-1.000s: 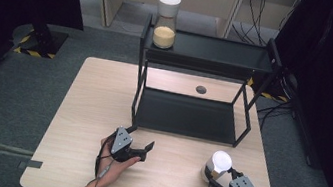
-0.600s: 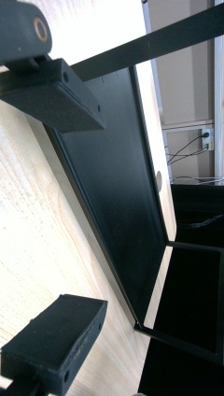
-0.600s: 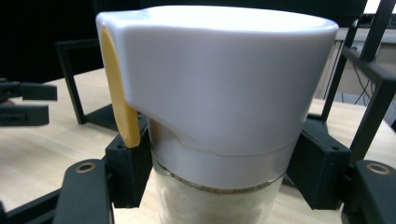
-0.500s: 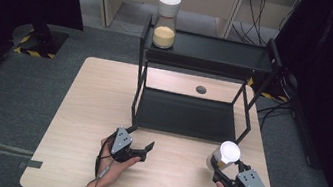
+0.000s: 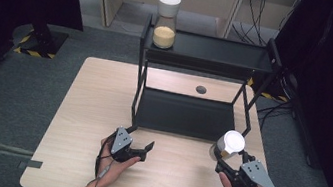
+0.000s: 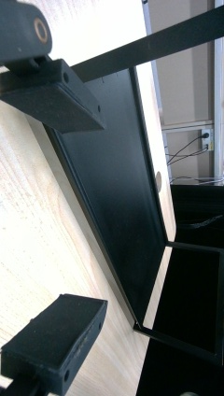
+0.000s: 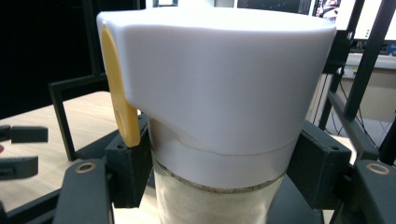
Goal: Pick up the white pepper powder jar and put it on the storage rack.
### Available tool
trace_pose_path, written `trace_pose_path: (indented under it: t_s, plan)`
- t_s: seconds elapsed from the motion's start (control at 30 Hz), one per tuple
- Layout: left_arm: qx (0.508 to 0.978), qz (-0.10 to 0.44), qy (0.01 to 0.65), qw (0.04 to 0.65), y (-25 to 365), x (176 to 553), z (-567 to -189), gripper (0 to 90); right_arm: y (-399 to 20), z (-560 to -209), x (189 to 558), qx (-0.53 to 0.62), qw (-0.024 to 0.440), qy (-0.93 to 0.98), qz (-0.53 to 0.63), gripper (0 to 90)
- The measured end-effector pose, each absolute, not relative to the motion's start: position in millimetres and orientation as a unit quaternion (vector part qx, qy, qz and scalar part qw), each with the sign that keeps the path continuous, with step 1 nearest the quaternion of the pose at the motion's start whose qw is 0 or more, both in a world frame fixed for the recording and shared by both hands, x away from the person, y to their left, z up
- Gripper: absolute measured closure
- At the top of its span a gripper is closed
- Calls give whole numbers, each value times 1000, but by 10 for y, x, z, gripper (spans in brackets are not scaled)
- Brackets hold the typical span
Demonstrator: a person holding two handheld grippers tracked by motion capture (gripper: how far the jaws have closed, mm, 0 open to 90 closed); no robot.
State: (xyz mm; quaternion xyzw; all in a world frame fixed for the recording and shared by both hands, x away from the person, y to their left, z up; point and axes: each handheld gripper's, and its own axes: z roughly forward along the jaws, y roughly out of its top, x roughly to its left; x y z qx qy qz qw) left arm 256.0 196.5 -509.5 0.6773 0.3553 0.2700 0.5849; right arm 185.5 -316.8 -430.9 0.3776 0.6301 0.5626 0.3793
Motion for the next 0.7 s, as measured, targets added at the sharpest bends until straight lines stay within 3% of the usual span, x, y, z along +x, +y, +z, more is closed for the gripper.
trace_pose_path:
  t_s: [0.7]
  plan:
    - [677, 269, 356, 586, 1971, 2561, -5097, 115, -3147, -3880, 2039, 367, 413, 608, 571, 307]
